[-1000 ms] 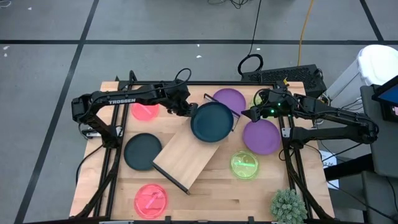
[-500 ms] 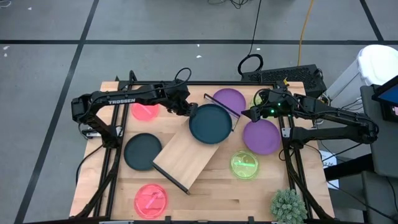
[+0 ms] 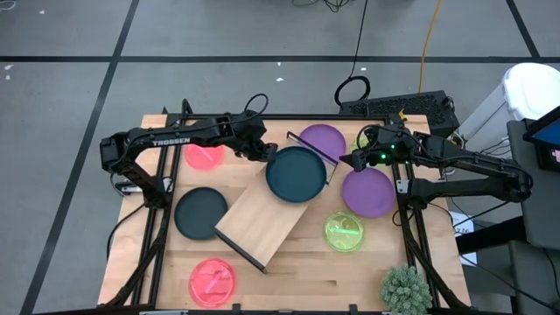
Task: Place and stack plates onto a shelf
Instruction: Put the right black plate on the shelf, then put the bottom green plate on the shelf
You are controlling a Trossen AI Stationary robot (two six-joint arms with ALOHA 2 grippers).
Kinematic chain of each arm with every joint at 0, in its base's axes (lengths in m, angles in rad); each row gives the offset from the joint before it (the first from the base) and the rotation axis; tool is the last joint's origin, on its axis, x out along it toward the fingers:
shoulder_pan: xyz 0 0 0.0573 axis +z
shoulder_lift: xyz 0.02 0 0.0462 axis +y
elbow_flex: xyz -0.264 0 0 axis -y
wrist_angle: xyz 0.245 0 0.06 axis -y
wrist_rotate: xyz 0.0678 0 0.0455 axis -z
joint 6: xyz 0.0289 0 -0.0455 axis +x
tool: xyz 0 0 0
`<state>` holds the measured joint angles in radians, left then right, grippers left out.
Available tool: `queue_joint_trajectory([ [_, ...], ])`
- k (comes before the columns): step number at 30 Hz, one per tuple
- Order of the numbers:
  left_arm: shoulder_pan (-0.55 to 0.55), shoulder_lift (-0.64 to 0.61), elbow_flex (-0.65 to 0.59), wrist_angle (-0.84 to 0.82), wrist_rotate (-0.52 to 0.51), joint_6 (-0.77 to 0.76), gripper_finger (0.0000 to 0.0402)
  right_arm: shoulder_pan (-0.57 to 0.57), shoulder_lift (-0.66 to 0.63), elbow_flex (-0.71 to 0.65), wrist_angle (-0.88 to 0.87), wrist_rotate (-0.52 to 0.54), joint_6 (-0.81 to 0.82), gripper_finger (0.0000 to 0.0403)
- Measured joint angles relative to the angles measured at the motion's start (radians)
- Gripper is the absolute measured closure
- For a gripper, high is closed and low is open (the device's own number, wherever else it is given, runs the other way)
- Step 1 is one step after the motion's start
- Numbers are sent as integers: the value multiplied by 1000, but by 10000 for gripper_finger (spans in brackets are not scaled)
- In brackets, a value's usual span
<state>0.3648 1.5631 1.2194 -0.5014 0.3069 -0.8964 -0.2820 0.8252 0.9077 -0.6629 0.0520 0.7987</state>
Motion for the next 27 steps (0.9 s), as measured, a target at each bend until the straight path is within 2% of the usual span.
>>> queue_joint_trajectory([
  [19,66,-121,1,-33,-29,61,307,1,0,0,0,-4,25,46],
  [23,66,-123,1,-28,13,86,307,3,0,0,0,-12,58,46],
  [27,65,-123,1,-36,55,93,307,3,0,0,0,-69,104,46],
])
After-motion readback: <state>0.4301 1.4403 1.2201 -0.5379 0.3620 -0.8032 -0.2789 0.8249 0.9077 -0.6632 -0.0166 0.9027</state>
